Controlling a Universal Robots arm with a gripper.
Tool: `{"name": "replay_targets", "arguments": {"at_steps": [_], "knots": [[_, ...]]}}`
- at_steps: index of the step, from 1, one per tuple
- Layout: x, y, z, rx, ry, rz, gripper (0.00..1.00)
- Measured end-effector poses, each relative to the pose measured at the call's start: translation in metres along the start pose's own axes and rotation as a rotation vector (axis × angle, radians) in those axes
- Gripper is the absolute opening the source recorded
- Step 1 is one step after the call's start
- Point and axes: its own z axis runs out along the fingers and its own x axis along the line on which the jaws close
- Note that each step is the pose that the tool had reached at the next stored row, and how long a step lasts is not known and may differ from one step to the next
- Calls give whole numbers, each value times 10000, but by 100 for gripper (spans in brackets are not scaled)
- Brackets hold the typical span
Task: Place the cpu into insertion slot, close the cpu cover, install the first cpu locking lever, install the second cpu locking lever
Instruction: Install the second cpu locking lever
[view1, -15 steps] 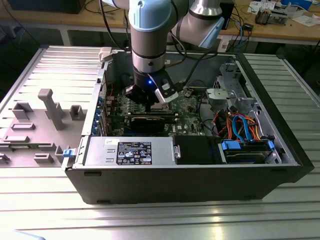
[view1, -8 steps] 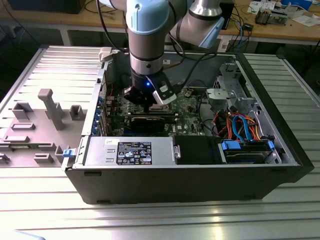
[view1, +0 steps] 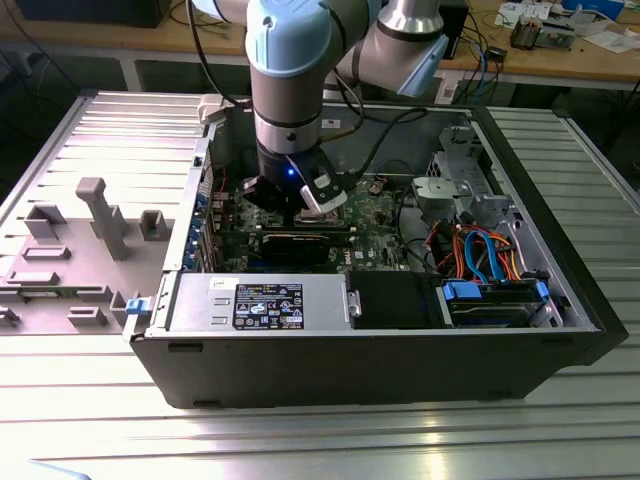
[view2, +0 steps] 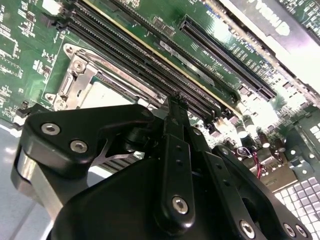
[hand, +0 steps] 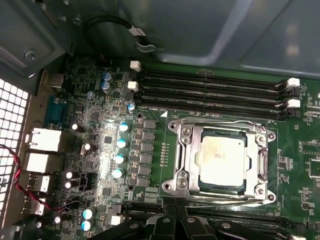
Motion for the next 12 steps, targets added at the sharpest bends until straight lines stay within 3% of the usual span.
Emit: {"name": "replay_targets", "arguments": {"at_steps": [4, 12], "knots": [[0, -3, 26, -113, -9, -29, 11], [1, -4, 26, -123, -8, -29, 11]]}}
